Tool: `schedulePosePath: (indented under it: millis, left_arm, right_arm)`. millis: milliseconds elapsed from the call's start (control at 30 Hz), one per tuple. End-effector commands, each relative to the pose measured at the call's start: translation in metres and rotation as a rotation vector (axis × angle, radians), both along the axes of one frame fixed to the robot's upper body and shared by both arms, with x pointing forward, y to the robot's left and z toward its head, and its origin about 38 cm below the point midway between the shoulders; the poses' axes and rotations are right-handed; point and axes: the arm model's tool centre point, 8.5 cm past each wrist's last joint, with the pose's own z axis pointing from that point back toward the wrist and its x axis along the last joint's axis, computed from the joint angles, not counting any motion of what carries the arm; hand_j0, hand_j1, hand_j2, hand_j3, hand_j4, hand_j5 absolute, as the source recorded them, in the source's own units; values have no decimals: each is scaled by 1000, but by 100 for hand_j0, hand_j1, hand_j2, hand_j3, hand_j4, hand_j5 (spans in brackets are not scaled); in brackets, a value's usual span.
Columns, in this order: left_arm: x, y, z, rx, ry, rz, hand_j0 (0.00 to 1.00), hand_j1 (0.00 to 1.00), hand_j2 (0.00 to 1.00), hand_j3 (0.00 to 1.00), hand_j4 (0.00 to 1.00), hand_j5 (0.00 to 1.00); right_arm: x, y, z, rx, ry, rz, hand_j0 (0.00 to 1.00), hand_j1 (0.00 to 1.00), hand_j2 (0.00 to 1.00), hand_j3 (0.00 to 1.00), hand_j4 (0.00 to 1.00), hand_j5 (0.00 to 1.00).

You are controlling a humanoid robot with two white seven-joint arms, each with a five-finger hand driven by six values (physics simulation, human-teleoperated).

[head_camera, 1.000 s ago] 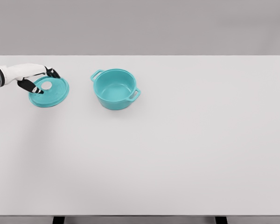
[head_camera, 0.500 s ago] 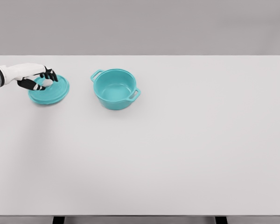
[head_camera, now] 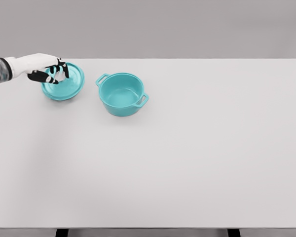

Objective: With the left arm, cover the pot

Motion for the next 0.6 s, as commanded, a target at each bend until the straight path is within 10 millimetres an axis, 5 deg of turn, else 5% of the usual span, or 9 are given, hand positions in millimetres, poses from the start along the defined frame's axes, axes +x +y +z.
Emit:
schedulePosePath:
  millis: [0,567]
  left_arm:
    - [1,-5,4,-8,-10,-12,41,41,41,41,41,41]
    - [3,-36,27,-45,-25,-118,41,41,41,41,41,41]
  right_arm:
    - [0,0,0,0,0,0,100,100,100,100,100,100]
    - [0,0,0,0,0,0,100,100,100,100,100,100]
